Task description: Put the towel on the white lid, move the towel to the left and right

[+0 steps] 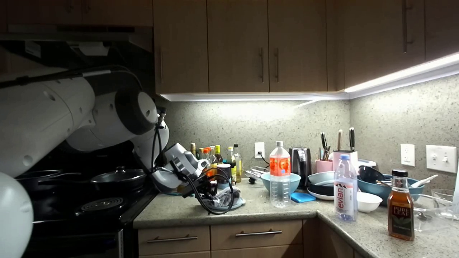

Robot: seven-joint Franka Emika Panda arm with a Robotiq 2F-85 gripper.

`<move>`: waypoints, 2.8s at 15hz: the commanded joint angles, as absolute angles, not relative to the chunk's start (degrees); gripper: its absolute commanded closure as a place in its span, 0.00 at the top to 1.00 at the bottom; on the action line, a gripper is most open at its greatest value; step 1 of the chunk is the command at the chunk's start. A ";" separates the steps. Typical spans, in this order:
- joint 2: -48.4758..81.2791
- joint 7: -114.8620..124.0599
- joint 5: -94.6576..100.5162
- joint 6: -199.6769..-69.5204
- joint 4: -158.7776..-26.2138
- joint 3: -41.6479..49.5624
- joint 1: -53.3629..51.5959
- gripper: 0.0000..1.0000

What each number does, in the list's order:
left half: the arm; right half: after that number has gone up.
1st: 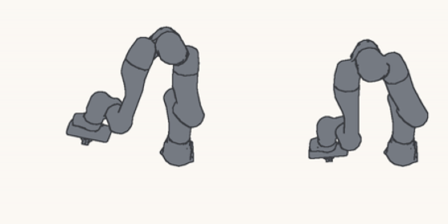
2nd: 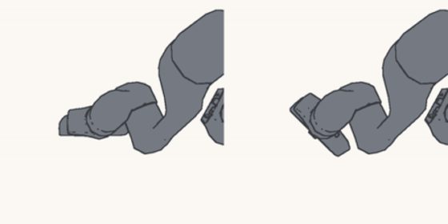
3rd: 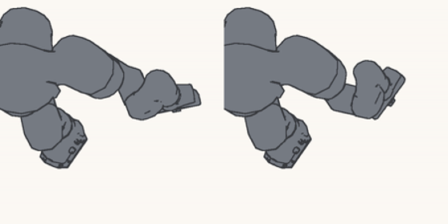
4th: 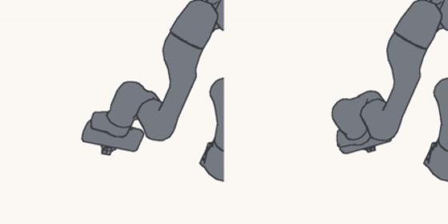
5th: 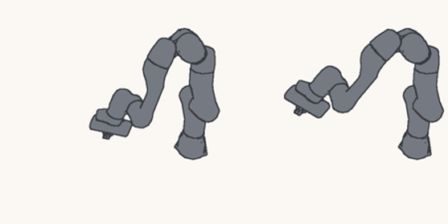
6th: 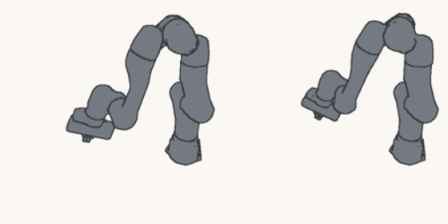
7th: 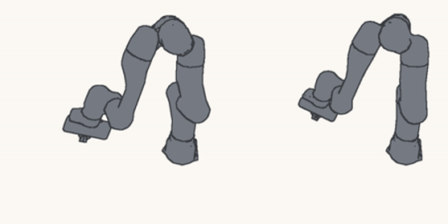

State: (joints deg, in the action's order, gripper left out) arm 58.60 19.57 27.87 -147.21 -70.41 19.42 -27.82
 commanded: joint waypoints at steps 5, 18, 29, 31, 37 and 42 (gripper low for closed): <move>55.60 6.83 23.29 -148.95 -72.70 5.48 -19.86 0.03; 57.30 -13.40 4.77 -142.98 -70.71 -12.57 -7.02 0.03; 59.06 3.40 20.77 -142.27 -67.49 9.40 -21.49 0.03; 59.75 6.46 23.57 -142.14 -67.16 12.22 -23.00 0.03; 58.29 7.33 24.31 -142.61 -66.61 11.57 -22.59 0.31; 58.37 7.47 24.35 -142.49 -66.46 11.80 -22.60 0.38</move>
State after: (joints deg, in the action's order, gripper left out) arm 58.32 6.97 23.30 -142.85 -66.79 12.73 -23.16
